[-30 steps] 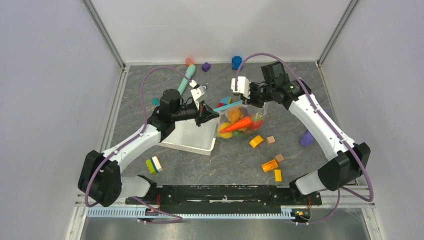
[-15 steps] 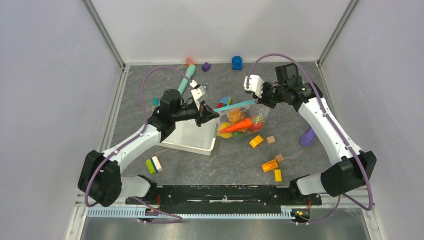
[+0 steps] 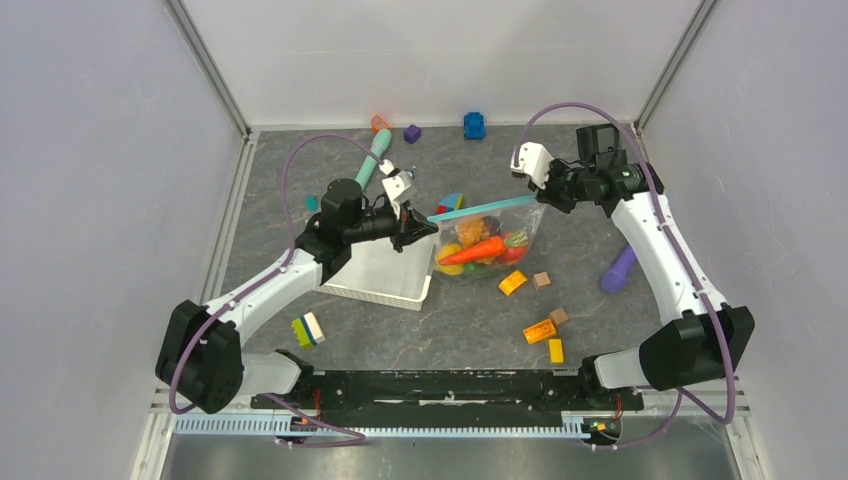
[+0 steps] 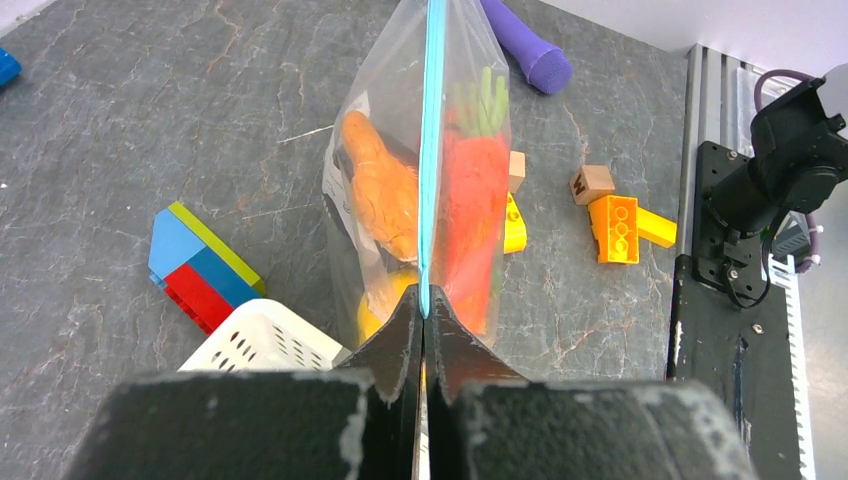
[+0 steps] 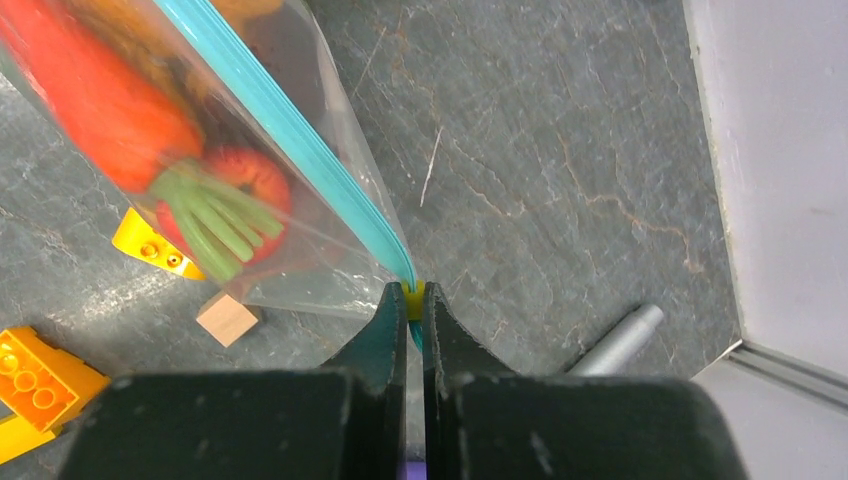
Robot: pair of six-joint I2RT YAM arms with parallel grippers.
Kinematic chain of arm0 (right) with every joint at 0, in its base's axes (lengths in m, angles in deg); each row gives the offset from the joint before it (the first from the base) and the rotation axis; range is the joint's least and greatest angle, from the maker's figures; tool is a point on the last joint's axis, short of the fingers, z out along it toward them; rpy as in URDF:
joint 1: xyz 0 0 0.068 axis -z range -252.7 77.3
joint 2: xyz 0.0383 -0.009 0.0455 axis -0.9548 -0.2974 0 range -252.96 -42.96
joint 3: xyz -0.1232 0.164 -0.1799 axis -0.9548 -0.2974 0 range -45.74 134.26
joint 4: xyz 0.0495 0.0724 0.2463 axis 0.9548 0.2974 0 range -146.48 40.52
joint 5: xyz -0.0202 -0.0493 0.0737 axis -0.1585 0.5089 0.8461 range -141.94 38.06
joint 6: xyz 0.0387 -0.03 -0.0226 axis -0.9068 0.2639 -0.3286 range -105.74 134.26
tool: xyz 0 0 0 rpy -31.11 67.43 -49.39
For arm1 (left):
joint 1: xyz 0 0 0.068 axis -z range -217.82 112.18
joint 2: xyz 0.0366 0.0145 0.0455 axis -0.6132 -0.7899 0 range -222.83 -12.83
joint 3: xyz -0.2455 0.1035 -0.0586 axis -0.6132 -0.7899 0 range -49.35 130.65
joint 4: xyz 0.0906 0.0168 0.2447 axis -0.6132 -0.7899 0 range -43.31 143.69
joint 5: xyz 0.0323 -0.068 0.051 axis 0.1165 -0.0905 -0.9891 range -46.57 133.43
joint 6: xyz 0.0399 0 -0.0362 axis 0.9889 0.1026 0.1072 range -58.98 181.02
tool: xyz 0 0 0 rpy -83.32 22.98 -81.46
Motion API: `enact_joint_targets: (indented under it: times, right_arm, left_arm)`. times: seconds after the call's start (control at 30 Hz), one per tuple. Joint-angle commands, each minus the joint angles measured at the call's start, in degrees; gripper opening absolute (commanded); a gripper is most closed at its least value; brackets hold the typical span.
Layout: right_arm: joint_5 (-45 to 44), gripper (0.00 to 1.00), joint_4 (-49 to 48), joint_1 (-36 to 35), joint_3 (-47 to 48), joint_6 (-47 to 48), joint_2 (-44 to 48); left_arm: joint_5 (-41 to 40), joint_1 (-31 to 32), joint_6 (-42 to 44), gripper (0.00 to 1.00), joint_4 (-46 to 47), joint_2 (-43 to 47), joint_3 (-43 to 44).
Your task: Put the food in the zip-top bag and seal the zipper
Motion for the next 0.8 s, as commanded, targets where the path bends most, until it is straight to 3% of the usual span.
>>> enact_joint_targets:
  times: [0.0,0.33,0.37,0.4,0.43,0.47,0.5,0.77]
  right_arm:
    - [-9.5,0.00,0.3,3.6,-0.1,2.4,1.1]
    - [-8.9,0.00,-0.1,5.1,0.3,2.6,1.1]
    - [-8.3,0.00,-0.2,5.2,0.4,2.3,1.1]
    - [-7.9,0.00,-1.1,5.2,0.4,1.5,1.0]
    - [-8.0,0.00,-2.4,5.2,0.6,-0.3,0.9]
    - [-7.9,0.00,-4.2,5.1,0.9,-2.2,0.7]
    - [-7.9,0.00,-5.9,5.2,1.6,-4.7,0.4]
    - [-15.2,0.00,-17.0,5.2,5.5,-23.5,-6.4]
  left_arm:
    - [-1.1,-0.8,2.8,0.02,-1.3,2.1,0.5]
    - [-2.4,-0.8,2.4,0.02,-1.7,1.2,1.2]
    - [-2.9,-0.8,1.7,0.07,-1.2,1.1,1.3]
    - [-3.7,-0.8,0.8,0.20,-0.4,0.8,1.3]
    - [-4.8,-0.8,-0.3,0.47,0.5,0.6,1.4]
    - [-5.7,-0.8,-1.4,0.88,1.1,0.3,1.7]
    - [-6.2,-0.8,-2.6,0.99,1.9,0.2,2.1]
    - [-11.9,-0.8,-6.1,1.00,3.3,1.6,3.7]
